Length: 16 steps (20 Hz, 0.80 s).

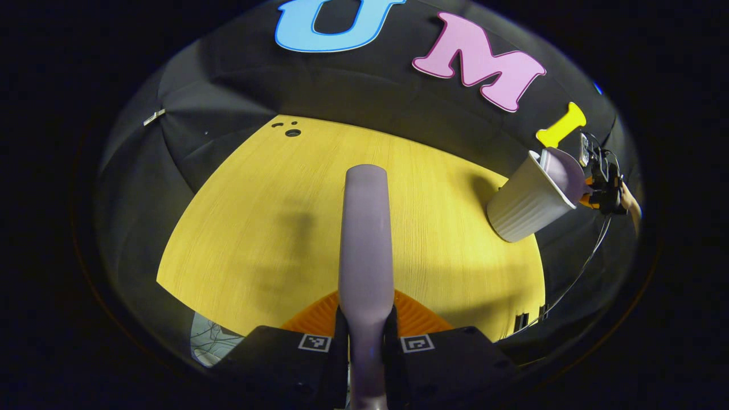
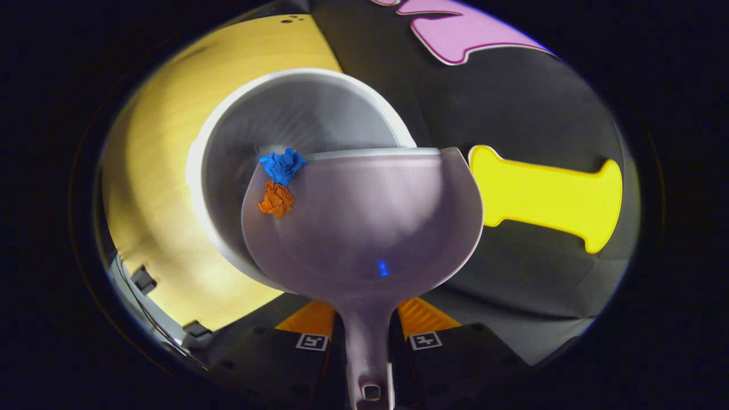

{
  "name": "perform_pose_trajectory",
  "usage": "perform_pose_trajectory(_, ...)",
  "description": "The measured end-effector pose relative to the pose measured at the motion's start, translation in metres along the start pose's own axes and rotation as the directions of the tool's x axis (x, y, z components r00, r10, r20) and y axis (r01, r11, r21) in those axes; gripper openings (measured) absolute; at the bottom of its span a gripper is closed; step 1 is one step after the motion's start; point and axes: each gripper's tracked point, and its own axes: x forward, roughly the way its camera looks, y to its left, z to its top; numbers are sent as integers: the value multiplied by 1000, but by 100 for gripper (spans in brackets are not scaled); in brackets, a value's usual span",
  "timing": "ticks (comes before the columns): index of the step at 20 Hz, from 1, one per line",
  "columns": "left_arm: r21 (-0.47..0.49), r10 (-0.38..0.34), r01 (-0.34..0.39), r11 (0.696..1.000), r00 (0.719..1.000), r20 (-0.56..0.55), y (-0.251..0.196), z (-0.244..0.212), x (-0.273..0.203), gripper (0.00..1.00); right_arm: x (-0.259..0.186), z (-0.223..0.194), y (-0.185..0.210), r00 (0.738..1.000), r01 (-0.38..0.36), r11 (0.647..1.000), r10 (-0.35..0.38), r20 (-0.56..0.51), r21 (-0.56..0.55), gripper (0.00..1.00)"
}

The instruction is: Pick up the small broom and dustpan from the desktop, sweep the trash into the dustpan with the broom, and then empty the trash into the garbage bin.

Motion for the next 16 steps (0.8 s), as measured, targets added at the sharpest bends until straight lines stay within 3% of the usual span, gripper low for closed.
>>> perform_pose_trajectory(3, -10, 15, -15, 1000, 1000, 0, 1, -2, -3, 30, 8, 4, -11, 998, 59, 991, -59, 8, -118, 37)
perform_pose_trajectory(4, -9, 22, -22, 1000, 1000, 1, 1, -2, -4, 30, 9, 8, -16, 995, 100, 979, -98, 18, -176, 41)
perform_pose_trajectory(7, 1, 31, -31, 1000, 1000, 7, -2, -1, -4, 30, 17, -4, -36, 984, 179, 930, -175, 42, -321, 36)
perform_pose_trajectory(8, 5, 33, -33, 999, 999, 10, -3, 0, -4, 30, 20, -11, -40, 983, 181, 928, -176, 46, -325, 31)
perform_pose_trajectory(13, 17, 41, -41, 999, 999, 21, -12, 5, -2, 30, 19, -7, -35, 983, 180, 936, -178, 34, -302, 41)
perform_pose_trajectory(15, 15, 44, -45, 999, 999, 29, -14, 8, -4, 30, 18, -10, -31, 988, 155, 952, -153, 28, -263, 32)
perform_pose_trajectory(16, 9, 45, -45, 999, 998, 34, -15, 9, -4, 30, 17, -10, -27, 990, 140, 963, -138, 24, -230, 41)
